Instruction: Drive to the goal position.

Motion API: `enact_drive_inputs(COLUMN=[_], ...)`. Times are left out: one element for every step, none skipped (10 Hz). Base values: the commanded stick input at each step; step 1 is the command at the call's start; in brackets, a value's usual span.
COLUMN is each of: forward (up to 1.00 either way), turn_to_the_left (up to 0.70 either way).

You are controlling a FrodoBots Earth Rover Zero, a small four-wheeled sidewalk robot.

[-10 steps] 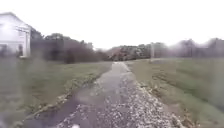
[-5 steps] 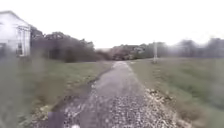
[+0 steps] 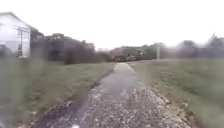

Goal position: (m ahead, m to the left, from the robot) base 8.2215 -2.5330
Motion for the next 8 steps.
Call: enact_drive_inputs(forward=[1.0,1.0,0.74,0.35,0.0,0.0,0.0,0.0], turn_to_the_left=[0.0,0.0,0.0,0.0,0.0,0.0,0.0,0.0])
